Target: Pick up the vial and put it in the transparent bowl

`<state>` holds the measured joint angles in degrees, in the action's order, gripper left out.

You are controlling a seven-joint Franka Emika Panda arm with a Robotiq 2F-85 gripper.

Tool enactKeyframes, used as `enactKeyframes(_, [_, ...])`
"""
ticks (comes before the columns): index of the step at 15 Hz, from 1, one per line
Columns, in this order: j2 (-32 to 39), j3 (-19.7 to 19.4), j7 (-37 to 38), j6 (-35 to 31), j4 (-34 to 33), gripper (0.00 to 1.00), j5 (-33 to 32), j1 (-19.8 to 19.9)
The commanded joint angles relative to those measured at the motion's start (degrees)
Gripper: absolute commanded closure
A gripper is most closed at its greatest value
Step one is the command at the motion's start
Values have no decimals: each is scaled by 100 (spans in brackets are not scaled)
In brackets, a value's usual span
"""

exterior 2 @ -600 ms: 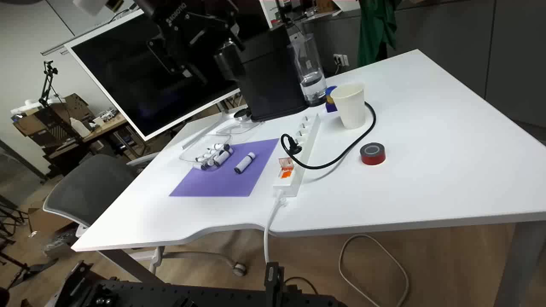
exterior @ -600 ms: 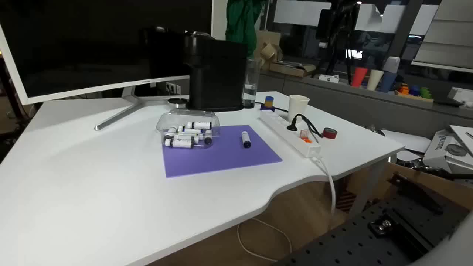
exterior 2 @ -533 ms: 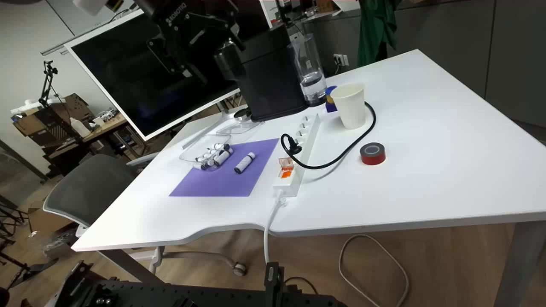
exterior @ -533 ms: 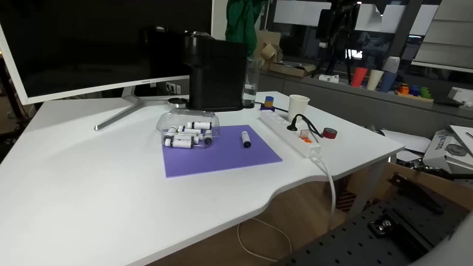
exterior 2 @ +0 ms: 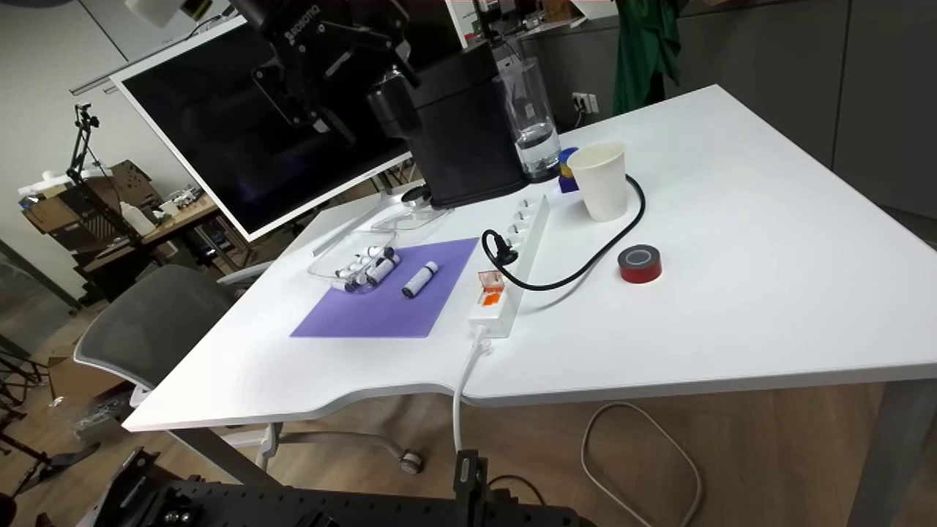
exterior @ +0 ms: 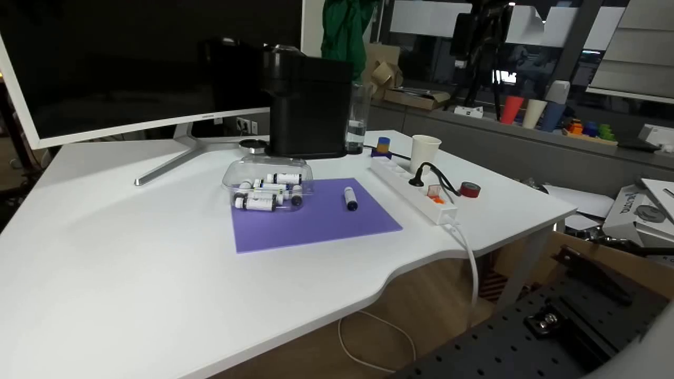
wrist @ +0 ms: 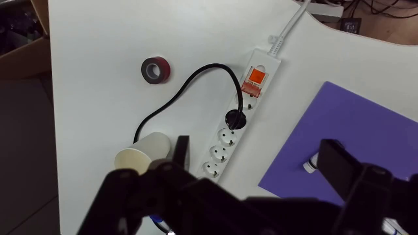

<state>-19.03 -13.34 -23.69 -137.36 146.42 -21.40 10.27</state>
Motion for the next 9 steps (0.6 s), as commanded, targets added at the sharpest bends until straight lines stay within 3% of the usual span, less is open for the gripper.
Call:
enactKeyframes(1, [-1, 27, -10, 10, -5, 0, 16, 24])
enactKeyframes(6, [539, 261, 825, -205, -205, 0, -61, 67])
enactKeyframes(9, [1303, 439, 1612, -549, -479, 0, 176, -20])
